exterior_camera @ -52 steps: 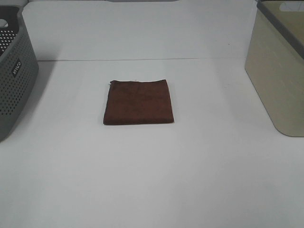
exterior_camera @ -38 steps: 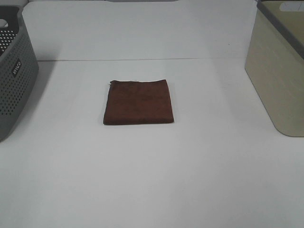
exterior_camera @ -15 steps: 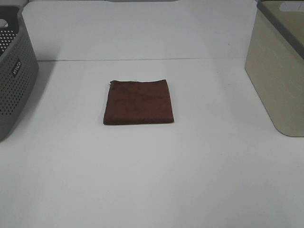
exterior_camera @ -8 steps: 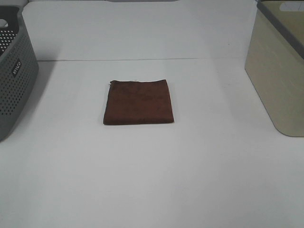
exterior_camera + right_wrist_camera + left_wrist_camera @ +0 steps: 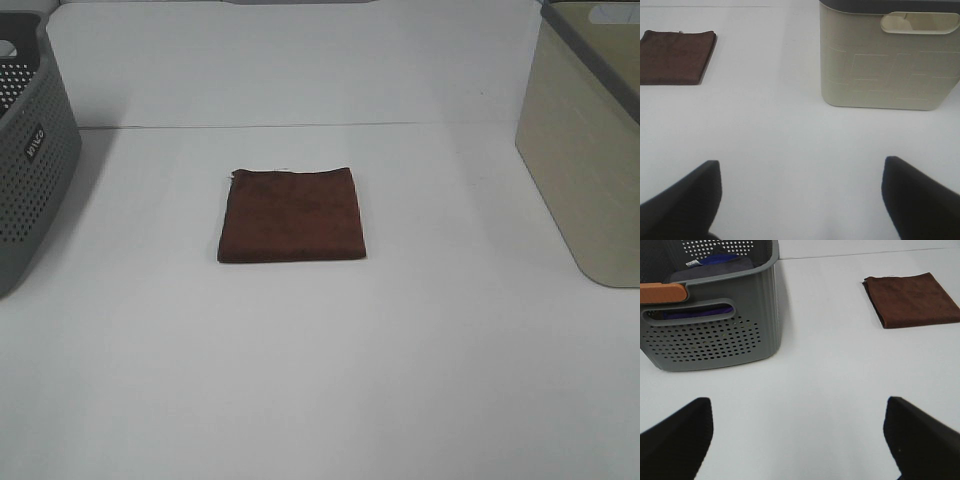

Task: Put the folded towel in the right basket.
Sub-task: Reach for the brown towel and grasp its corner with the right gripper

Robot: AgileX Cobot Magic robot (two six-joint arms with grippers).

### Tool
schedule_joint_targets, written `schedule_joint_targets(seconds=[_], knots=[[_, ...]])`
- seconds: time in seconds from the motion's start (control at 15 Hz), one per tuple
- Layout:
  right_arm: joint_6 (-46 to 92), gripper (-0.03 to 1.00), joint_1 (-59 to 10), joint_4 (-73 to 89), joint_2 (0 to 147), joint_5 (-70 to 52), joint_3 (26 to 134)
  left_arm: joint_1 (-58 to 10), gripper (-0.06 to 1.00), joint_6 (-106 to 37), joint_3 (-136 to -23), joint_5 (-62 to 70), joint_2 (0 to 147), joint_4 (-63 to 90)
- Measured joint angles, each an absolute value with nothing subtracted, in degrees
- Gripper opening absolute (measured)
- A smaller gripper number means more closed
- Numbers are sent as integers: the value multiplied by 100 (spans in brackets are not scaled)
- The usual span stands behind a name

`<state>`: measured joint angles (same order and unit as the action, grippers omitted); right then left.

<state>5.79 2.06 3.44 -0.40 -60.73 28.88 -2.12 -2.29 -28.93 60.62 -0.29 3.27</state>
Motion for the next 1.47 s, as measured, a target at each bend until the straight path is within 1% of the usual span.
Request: schedule_joint_targets(seconds=[0.53, 0.67, 0.8, 1.0, 1.07, 1.2, 1.47], knots=[[579, 82, 206, 344, -17, -6056, 2893, -212, 88, -229, -2893, 6062, -29, 327], [579, 82, 206, 453, 332, -5735, 3014, -212, 88, -229, -2893, 6062, -29, 327], [579, 82, 206, 825, 1043, -5082, 3180, -212, 88, -229, -2893, 6062, -29, 327], [584, 81, 206, 1375, 2257, -4801, 3484, -212, 88, -229, -2893, 6062, -29, 327], [642, 78, 206, 1656, 3295, -4635, 3879, -212, 88, -229, -2893, 6062, -29, 327], [1049, 77, 206, 1919, 4354, -4584, 4366, -212, 88, -229, -2893, 6062, -29, 327], [2068, 76, 206, 2699, 6388, -4515, 5546, -212, 88, -229, -2893, 6062, -29, 327]])
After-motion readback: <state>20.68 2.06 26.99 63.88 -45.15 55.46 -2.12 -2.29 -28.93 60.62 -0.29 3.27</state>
